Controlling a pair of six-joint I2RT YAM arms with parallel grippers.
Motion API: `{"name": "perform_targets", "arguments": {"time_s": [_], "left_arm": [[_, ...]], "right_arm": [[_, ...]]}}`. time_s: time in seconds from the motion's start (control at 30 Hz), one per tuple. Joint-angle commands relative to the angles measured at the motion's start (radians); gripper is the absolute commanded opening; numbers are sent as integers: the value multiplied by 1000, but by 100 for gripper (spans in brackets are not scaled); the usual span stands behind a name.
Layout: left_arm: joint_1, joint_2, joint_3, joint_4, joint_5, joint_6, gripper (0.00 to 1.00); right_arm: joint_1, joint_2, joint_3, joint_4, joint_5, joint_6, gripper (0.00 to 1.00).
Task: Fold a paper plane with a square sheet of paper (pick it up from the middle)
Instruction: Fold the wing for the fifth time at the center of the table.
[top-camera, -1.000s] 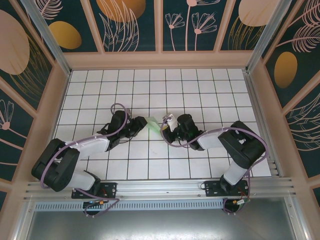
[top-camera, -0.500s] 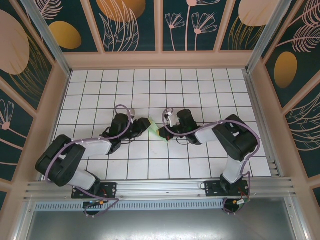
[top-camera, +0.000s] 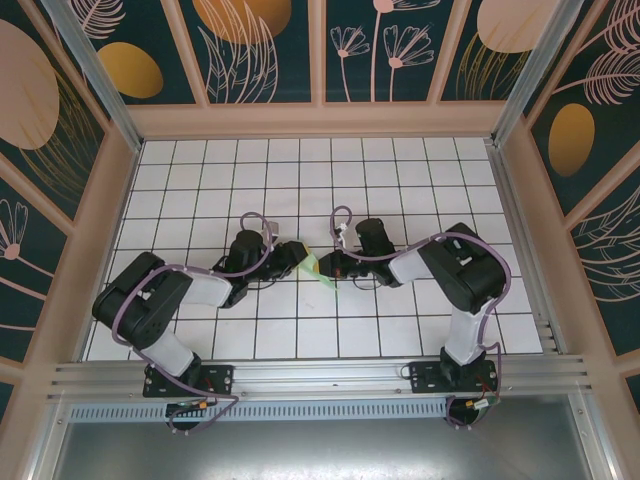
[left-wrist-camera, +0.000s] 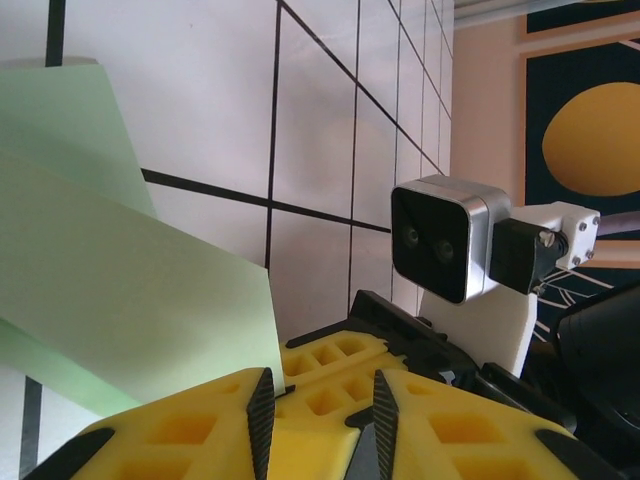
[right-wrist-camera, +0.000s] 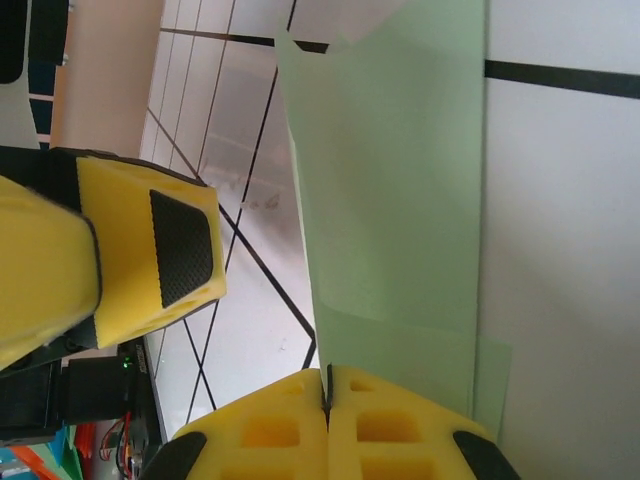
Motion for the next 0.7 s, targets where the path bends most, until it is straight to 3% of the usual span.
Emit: {"name": "perform_targets", "arguments": {"time_s": [0.0, 0.67], "left_arm": [[-6, 29, 11, 57, 24, -8, 35], [-5, 173, 36, 92, 29, -17, 33]], "right_arm": [[-14, 23, 19, 39, -43, 54, 0], [-19, 59, 37, -35, -56, -2, 0]]}}
